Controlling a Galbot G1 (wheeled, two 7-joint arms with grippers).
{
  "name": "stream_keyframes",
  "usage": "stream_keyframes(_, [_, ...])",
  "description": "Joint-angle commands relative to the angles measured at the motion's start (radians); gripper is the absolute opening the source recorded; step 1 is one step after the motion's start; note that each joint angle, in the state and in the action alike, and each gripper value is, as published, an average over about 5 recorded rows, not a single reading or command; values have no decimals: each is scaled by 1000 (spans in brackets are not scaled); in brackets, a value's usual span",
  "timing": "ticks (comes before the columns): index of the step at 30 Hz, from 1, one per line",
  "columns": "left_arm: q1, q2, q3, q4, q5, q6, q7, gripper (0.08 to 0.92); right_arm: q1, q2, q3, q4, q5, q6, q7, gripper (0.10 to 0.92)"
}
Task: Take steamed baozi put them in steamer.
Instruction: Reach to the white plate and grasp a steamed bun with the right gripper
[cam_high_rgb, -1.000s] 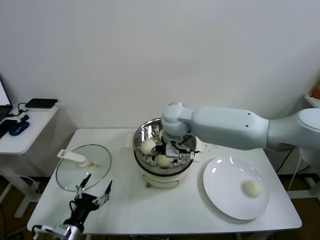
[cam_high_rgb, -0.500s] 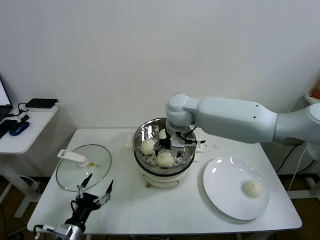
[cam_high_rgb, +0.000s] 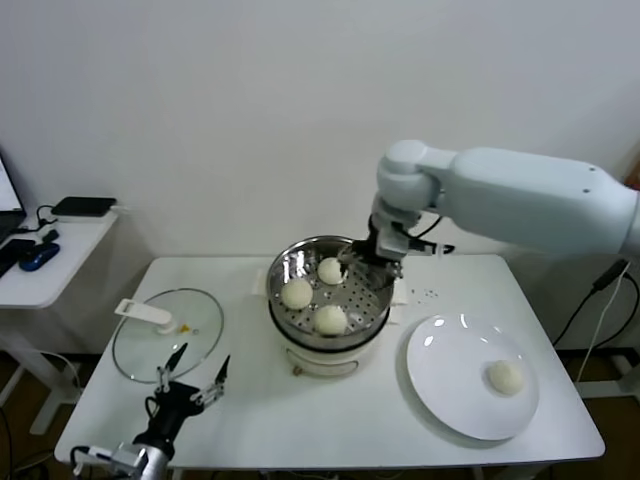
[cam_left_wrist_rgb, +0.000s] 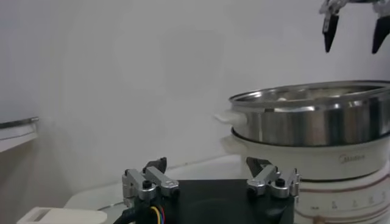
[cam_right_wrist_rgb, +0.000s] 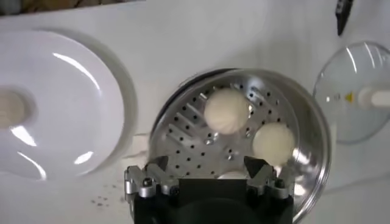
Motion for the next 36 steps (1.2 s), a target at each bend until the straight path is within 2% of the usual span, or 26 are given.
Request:
stream_keyframes(1, [-8,0,11,-11,-14,3,1,823,201,-292,-262,29,480,-394,27,823])
stream_keyframes(9, [2,36,34,-17,-57,-15,-23,823,125,-516,-288,34,459,-530,75,823])
stream_keyframes(16, [27,59,16,-11,-58,-30,-33,823,-136,-634,-95,-1,293,-562,102,823])
stream_keyframes(23, [52,60,9,-13,-46,-27,-57,823,-444,-678,137,1,175,-597,122,823])
stream_keyframes(28, [69,56,16,-14,-32,-33,-36,823,-554,-678,197,-11,129,-616,127,823])
stream_keyframes(36, [68,41,18,-15,-36,-17,-55,823,-698,-644,296,-76,83,-615,118,823])
